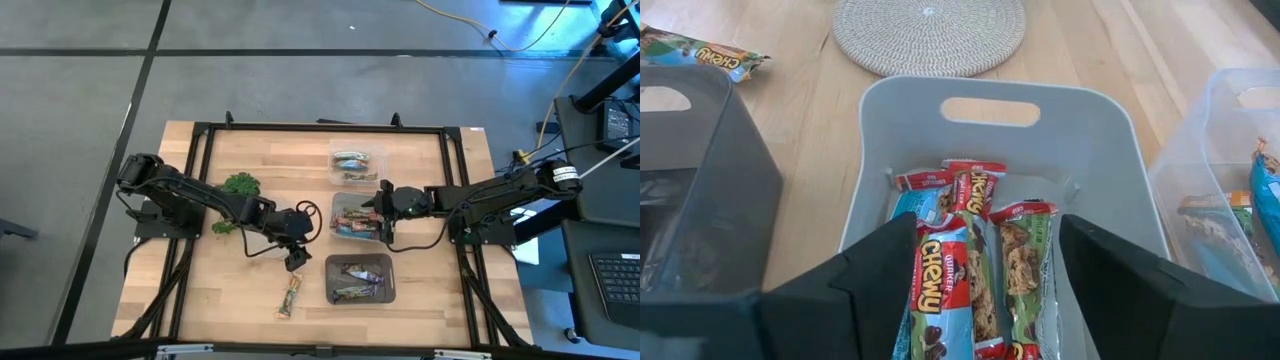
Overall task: Pick and place Granola Bars by type
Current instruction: Put the yellow granola bar into the transparent bin
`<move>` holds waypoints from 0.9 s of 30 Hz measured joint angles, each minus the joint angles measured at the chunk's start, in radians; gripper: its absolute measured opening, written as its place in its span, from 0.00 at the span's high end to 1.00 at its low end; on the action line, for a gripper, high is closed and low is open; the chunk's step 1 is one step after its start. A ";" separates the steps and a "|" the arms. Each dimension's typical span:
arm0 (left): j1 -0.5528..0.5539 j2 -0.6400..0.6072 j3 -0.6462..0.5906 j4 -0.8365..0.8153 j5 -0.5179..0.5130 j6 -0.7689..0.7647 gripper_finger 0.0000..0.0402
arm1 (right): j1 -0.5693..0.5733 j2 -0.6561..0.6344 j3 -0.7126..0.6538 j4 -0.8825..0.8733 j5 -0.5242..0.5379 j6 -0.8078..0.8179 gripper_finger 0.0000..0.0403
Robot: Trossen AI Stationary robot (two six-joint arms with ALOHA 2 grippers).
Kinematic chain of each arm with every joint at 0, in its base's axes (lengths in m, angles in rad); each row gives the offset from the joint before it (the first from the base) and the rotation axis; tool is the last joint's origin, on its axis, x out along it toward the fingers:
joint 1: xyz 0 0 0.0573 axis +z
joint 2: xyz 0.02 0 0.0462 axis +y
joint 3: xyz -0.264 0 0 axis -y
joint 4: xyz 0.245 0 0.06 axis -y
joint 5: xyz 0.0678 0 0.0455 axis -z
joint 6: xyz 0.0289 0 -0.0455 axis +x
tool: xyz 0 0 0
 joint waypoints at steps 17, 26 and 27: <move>-0.164 0.000 0.000 -0.003 -0.116 -0.290 0.30 | 0.000 0.000 0.000 -0.001 0.000 0.000 0.38; -0.268 0.066 0.000 -0.005 -0.222 -0.410 0.30 | 0.000 0.000 0.000 0.000 0.000 0.005 0.38; -0.274 0.081 0.000 -0.004 -0.221 -0.420 0.30 | 0.000 0.000 0.000 0.000 0.000 0.006 0.38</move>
